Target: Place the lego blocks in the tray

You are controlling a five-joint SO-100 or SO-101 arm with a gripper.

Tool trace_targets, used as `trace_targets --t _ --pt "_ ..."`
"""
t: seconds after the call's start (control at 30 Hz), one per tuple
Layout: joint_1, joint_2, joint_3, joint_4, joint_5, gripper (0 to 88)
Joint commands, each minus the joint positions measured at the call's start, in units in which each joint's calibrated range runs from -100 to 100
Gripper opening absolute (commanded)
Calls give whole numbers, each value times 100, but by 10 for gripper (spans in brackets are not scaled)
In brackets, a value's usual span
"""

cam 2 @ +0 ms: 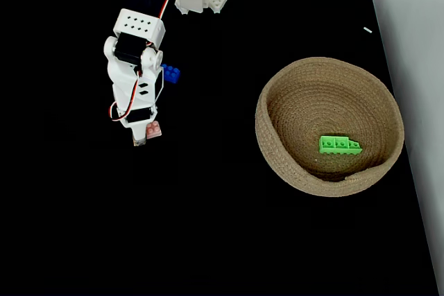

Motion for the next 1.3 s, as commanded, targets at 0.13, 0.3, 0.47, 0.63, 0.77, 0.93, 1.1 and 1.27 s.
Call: trace_targets --t 0.13,0.3,0.47,0.63,0.77,0.93,1.1,1.27 --pt "-681 -1993 1806 1104 -1265 0" --pt "-1646 -3206 2034 796 -2125 0" --pt "-2668 -4203 1998 329 -2862 0" --pt "-3715 -4779 2217 -404 -3336 1" --pt "-4449 -4865 2791 -1287 -3497 2" --pt "-5150 -5071 3813 -1753 -3502 99" --pt "-4927 -5037 4059 -1961 -3590 234" --pt "-4779 -4985 4232 -1970 -3541 312"
